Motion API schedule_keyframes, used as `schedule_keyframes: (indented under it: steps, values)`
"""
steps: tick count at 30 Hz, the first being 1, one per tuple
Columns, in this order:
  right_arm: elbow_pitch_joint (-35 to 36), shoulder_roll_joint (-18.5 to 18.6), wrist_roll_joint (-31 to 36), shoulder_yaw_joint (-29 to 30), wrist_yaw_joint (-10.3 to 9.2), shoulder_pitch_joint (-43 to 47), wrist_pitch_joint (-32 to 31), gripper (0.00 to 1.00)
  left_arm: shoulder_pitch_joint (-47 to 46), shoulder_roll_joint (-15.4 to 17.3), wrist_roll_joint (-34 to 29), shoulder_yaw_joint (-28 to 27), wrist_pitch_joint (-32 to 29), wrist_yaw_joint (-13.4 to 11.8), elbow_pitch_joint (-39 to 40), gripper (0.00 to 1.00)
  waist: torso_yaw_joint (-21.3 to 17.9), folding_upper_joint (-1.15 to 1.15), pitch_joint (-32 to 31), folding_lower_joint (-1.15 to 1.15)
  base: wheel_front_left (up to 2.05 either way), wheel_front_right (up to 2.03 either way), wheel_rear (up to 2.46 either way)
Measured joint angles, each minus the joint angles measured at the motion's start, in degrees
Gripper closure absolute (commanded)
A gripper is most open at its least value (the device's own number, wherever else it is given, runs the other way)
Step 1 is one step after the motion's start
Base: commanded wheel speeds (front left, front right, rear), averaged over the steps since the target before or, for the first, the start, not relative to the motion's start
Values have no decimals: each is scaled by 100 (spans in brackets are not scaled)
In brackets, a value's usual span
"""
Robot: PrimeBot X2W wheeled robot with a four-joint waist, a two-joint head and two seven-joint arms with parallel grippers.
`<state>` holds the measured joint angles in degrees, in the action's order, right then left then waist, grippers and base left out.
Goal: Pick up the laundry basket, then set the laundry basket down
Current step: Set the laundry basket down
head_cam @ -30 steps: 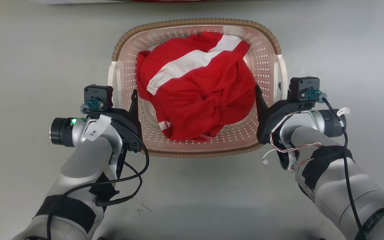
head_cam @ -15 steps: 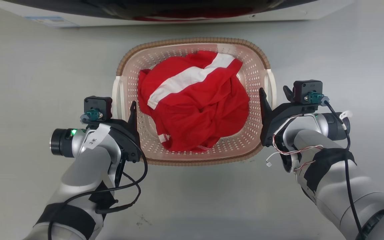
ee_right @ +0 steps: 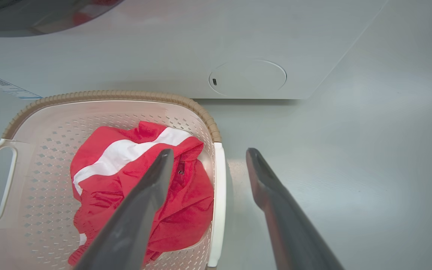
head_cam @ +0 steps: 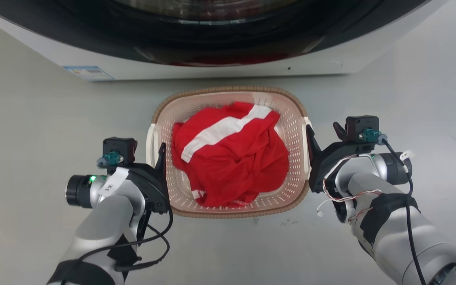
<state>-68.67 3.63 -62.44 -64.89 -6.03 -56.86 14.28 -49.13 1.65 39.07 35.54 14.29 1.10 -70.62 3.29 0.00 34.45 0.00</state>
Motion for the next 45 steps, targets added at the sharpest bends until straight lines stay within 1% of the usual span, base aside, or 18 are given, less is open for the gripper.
schedule_keyframes:
  steps: [2,5,7,15,20,24,30,34,36,45]
  values:
    - [1,-1,14,7,7,73,0,0,90,0,1,-16,0,47,22,0,6,0,-163,0,0,0,0]
    - [80,-3,45,122,9,247,0,0,342,38,3,-102,0,47,133,0,23,0,-493,-1,0,0,0]
    - [132,-3,46,186,49,350,0,0,479,80,3,-145,0,48,229,0,32,0,-661,-1,0,0,0]
    - [424,19,123,485,48,921,0,0,1134,236,-23,-307,0,38,690,0,75,0,-1342,-1,0,0,0]
    - [713,41,209,743,37,1260,0,0,1614,305,-115,-378,0,-67,1062,0,102,-1,-1772,-1,0,0,0]
    - [975,74,356,926,-8,1618,0,0,2011,360,-198,-477,0,-142,1410,0,123,-1,-2116,-1,0,0,0]
    - [1504,134,633,1195,-53,2112,0,0,2593,460,-410,-635,0,-321,2033,0,154,-1,-2602,-1,0,0,0]
    - [1897,242,894,1422,-62,2501,0,0,2921,536,-516,-754,1,-421,2514,0,174,-1,-2881,0,0,0,0]
    - [2106,291,994,1539,-102,2710,1,0,3111,586,-580,-808,0,-468,2743,0,183,-1,-3004,-1,0,0,0]
    - [3152,388,1685,2114,-111,3612,1,0,4046,781,-904,-1067,1,-624,3852,0,161,0,-3428,0,0,0,0]
